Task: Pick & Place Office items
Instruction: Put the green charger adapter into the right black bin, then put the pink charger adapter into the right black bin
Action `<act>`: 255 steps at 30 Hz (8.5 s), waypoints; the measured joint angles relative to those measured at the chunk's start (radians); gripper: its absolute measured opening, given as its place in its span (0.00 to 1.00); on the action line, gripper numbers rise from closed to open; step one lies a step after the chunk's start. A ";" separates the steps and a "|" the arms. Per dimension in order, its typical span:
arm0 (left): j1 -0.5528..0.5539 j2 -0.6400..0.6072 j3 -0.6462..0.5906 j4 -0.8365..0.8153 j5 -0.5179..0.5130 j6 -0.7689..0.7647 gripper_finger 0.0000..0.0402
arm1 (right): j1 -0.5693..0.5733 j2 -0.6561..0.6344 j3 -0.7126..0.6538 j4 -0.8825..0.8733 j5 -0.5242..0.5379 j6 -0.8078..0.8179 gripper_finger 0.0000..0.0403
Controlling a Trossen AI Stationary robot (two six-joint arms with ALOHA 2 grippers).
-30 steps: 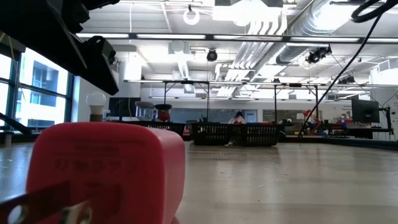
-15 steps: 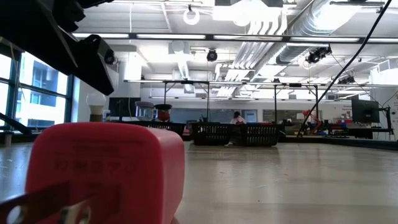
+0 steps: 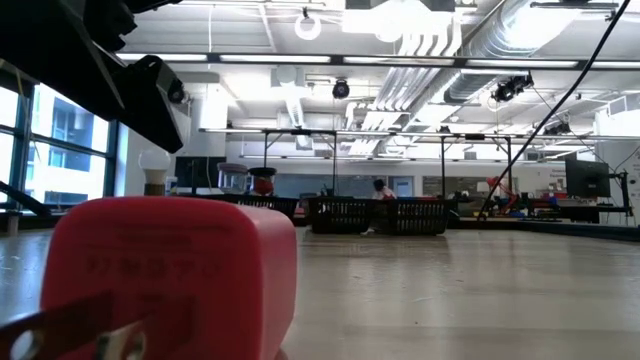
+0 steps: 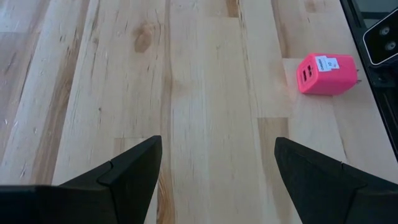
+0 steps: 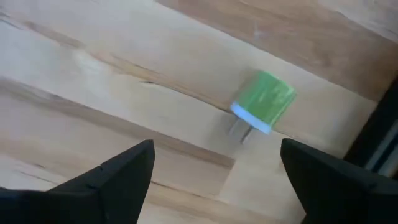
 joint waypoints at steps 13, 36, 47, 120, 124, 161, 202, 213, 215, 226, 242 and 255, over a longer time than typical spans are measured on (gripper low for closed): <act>-0.013 0.000 0.000 0.000 -0.002 -0.002 0.76 | -0.003 0.018 0.000 -0.121 -0.035 0.145 0.84; -0.015 0.000 0.000 0.000 -0.002 -0.012 0.76 | -0.027 0.047 -0.162 0.069 -0.062 0.192 0.83; -0.015 0.000 0.000 0.000 -0.002 -0.011 0.76 | -0.055 0.043 -0.184 0.107 -0.061 0.163 0.68; -0.072 0.000 0.000 -0.008 -0.002 0.000 0.76 | -1.358 0.025 0.034 0.439 0.340 -1.451 0.69; -0.072 0.000 -0.001 -0.008 -0.002 0.000 0.76 | -1.346 0.017 0.033 0.461 0.338 -1.472 0.79; -0.002 0.001 0.015 0.216 0.111 0.344 0.76 | -0.235 -0.154 0.034 0.208 1.023 -0.922 0.84; -0.011 0.625 0.897 -0.516 0.297 1.348 0.76 | -0.238 -0.141 0.033 0.204 1.043 -0.960 0.84; 0.026 0.749 1.045 -0.668 0.426 1.378 0.76 | -0.251 -0.141 0.033 0.216 1.039 -0.960 0.84; 0.033 0.764 1.071 -0.700 0.434 1.388 0.76 | -0.251 -0.141 0.033 0.216 1.038 -0.960 0.84; 0.080 0.810 1.096 -0.722 0.499 1.389 0.74 | -0.251 -0.141 0.028 0.210 1.014 -0.961 0.84; 0.088 0.809 1.095 -0.752 0.521 1.380 0.34 | -0.251 -0.141 0.026 0.209 1.022 -0.990 0.84; 0.083 0.809 1.095 -0.761 0.501 1.376 0.38 | -0.251 -0.141 0.026 0.209 1.019 -0.986 0.84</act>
